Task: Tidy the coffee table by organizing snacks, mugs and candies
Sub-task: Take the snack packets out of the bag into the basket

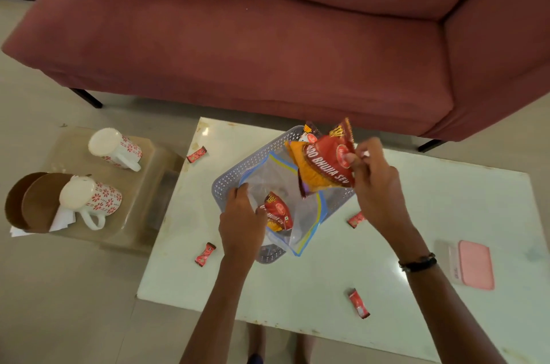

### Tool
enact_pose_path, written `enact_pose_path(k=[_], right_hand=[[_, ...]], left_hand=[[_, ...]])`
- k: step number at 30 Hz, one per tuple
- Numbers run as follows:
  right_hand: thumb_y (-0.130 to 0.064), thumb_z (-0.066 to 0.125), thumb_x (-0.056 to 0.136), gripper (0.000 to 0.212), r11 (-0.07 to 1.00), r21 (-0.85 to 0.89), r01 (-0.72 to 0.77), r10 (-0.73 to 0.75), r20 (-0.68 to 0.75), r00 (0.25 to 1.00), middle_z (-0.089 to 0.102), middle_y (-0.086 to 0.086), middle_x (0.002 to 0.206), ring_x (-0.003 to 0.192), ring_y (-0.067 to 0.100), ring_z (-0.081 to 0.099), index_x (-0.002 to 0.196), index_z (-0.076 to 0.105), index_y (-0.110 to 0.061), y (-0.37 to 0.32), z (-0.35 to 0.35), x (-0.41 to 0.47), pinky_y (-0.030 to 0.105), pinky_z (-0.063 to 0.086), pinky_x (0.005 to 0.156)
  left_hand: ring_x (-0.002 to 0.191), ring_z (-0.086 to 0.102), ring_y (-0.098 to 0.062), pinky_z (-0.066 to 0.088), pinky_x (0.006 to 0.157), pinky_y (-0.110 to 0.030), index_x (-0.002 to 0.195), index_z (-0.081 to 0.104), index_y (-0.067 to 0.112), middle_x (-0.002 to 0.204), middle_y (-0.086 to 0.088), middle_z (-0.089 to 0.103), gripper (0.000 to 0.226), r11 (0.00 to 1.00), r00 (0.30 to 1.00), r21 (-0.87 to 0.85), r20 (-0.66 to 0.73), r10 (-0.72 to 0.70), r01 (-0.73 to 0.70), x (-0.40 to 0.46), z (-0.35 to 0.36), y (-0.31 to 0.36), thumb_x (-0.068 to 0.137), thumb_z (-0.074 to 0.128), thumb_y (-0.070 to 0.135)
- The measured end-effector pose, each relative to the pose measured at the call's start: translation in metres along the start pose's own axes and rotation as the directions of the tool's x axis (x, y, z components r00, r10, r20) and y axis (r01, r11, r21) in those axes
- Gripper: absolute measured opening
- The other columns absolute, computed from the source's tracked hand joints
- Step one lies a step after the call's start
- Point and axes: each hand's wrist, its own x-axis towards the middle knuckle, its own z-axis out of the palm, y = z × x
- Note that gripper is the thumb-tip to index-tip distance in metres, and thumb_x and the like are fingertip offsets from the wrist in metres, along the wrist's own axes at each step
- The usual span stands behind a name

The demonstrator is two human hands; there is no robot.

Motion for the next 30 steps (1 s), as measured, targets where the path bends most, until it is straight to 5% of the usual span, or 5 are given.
enact_pose_path(k=[5, 12, 17, 25, 30], right_hand=[[-0.013, 0.044, 0.099, 0.013, 0.991, -0.116, 0.068, -0.094, -0.234, 0.968, 0.052, 0.01, 0.07, 0.057, 0.031, 0.05, 0.091, 0.04, -0.004, 0.018, -0.023, 0.034, 0.037, 0.039, 0.047], [-0.019, 0.04, 0.099, 0.021, 0.952, -0.3, -0.062, 0.087, 0.07, 0.994, 0.065, 0.023, 0.086, 0.073, 0.04, 0.063, 0.104, 0.044, 0.001, 0.083, 0.029, 0.057, 0.024, 0.028, 0.045], [-0.025, 0.052, 0.094, 0.031, 0.897, -0.417, -0.146, 0.253, 0.214, 0.944, 0.064, 0.022, 0.112, 0.094, 0.039, 0.066, 0.114, 0.039, -0.005, 0.121, 0.071, 0.063, 0.045, 0.057, 0.074], [-0.037, 0.045, 0.095, 0.033, 0.888, -0.359, -0.287, 0.36, 0.152, 0.921, 0.061, 0.018, 0.12, 0.101, 0.031, 0.064, 0.11, 0.043, -0.007, 0.149, 0.086, 0.062, 0.036, 0.056, 0.073], [-0.036, 0.044, 0.095, 0.033, 0.877, -0.285, -0.386, 0.424, 0.086, 0.901, 0.062, 0.018, 0.118, 0.1, 0.032, 0.065, 0.108, 0.044, -0.006, 0.157, 0.087, 0.066, 0.038, 0.058, 0.075]], left_hand=[[0.1, 0.061, -0.03, 0.052, 0.077, -0.039, 0.127, 0.047, 0.014, 0.126, -0.008, 0.053, 0.048, 0.999, 0.999, 0.002, 0.0, -0.035, 0.035, -0.001, -0.001, 0.0, 0.081, 0.062, 0.014], [0.103, 0.06, -0.029, 0.049, 0.075, -0.034, 0.128, 0.047, 0.012, 0.13, -0.008, 0.051, 0.049, 0.999, 0.999, -0.032, -0.018, -0.038, 0.037, -0.004, 0.007, -0.005, 0.081, 0.063, 0.011], [0.098, 0.06, -0.024, 0.048, 0.075, -0.031, 0.129, 0.046, 0.012, 0.129, -0.009, 0.052, 0.05, 0.998, 0.999, -0.053, -0.03, -0.034, 0.032, -0.005, 0.01, -0.007, 0.082, 0.064, 0.01], [0.109, 0.057, -0.023, 0.047, 0.07, -0.02, 0.134, 0.042, 0.014, 0.128, -0.008, 0.05, 0.056, 0.996, 1.0, -0.09, 0.018, -0.025, 0.027, -0.001, 0.01, -0.004, 0.083, 0.063, 0.006], [0.079, 0.057, -0.023, 0.046, 0.058, -0.017, 0.135, 0.041, 0.014, 0.118, -0.006, 0.047, 0.058, 0.988, 0.997, -0.153, 0.078, -0.019, 0.03, 0.005, 0.004, -0.005, 0.082, 0.058, -0.002]])
